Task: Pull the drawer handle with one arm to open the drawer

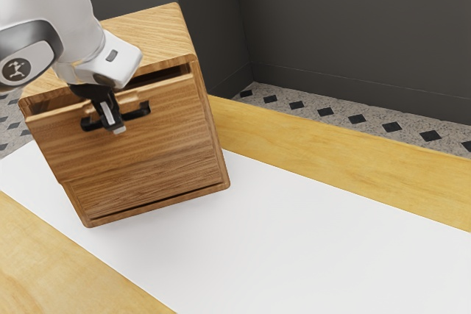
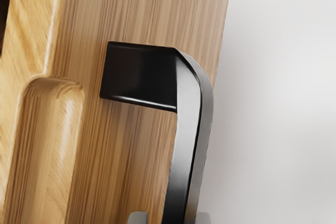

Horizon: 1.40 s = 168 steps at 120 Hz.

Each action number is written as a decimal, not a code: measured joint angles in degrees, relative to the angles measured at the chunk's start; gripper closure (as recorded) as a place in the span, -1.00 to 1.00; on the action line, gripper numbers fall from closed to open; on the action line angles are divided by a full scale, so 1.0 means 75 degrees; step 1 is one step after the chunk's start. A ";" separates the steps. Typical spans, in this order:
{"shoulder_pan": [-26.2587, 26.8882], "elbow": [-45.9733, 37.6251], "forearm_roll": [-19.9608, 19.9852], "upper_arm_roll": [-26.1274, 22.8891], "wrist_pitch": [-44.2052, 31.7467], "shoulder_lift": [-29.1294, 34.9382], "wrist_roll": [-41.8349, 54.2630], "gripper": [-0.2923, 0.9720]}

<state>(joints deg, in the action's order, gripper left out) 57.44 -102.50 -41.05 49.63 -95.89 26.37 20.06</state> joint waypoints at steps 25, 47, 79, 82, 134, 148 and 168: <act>-0.0082 -0.0033 0.0098 -0.0210 0.0159 0.0061 -0.0044 0.65; -0.0361 -0.0066 0.0312 -0.0567 0.0336 0.0091 -0.0073 0.70; -0.0964 -0.0298 0.0561 -0.1186 0.0523 0.0124 -0.0105 0.71; -0.1020 -0.0319 0.0577 -0.1256 0.0532 0.0125 -0.0109 0.71; -0.1867 -0.0711 0.0870 -0.2332 0.0637 0.0270 -0.0231 0.71; -0.2075 -0.0816 0.0960 -0.2617 0.0653 0.0305 -0.0277 0.71; -0.2322 -0.1013 0.1073 -0.2935 0.0667 0.0443 -0.0343 0.71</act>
<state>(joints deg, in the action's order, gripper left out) 40.02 -110.10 -33.01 27.62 -90.90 29.70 17.49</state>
